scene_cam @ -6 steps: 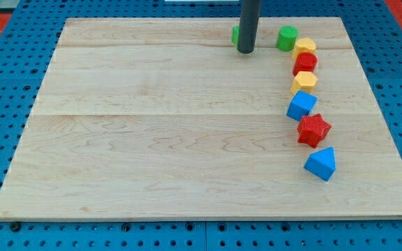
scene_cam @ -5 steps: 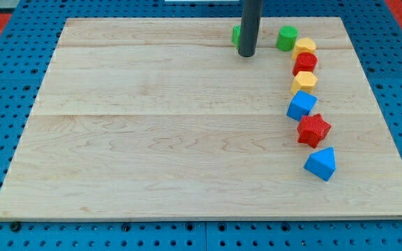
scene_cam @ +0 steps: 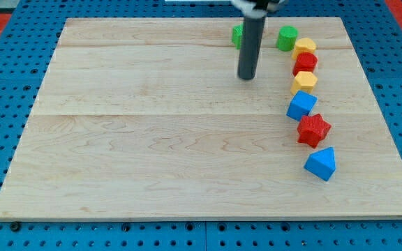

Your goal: Move the blue triangle closer to the red star

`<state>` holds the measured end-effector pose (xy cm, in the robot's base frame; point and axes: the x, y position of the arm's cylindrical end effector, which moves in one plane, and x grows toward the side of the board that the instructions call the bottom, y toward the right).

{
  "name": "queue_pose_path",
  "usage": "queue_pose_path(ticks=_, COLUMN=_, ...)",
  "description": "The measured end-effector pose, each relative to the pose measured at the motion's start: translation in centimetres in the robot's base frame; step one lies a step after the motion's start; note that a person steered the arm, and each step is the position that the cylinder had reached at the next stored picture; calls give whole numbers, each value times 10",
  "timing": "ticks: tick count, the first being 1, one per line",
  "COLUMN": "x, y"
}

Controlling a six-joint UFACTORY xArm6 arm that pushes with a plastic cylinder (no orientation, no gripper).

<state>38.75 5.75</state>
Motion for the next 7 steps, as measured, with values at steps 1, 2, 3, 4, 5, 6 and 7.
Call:
queue_pose_path(ticks=1, x=90, y=-44)
queue_pose_path(ticks=2, x=182, y=-13)
queue_pose_path(ticks=3, x=231, y=62)
queue_pose_path(ticks=4, x=229, y=140)
queue_pose_path(ticks=5, x=199, y=168)
queue_pose_path(ticks=6, x=184, y=138)
queue_pose_path(ticks=7, x=184, y=72)
